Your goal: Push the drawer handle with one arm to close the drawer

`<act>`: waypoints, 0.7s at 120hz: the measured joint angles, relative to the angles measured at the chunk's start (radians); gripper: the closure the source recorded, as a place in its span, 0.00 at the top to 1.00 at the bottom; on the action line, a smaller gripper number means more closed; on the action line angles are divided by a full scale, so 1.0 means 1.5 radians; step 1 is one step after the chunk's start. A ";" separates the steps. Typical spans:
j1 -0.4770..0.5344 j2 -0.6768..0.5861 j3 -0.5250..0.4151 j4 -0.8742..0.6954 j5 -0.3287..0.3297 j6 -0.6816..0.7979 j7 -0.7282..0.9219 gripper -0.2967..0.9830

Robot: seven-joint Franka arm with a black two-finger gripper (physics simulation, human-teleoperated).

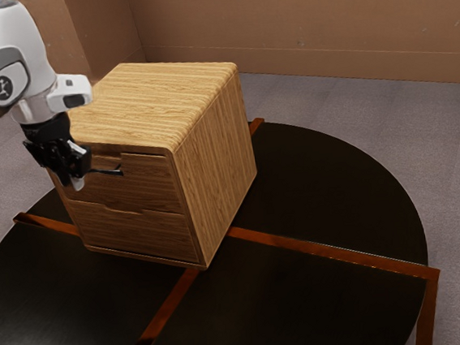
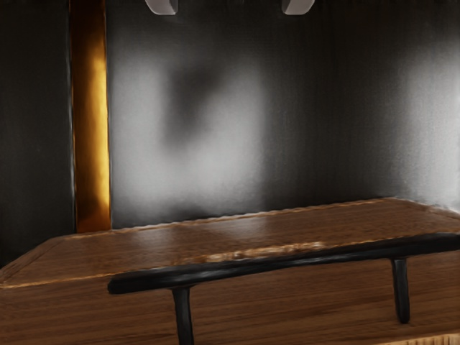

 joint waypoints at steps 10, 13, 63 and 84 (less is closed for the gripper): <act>-0.002 -0.014 -0.006 0.009 -0.008 -0.019 0.000 0.53; -0.002 -0.014 -0.007 0.021 -0.015 -0.024 0.000 0.55; -0.020 0.143 -0.055 0.313 -0.056 -0.102 -0.009 0.74; -0.020 0.180 -0.058 0.340 -0.046 -0.109 -0.014 0.75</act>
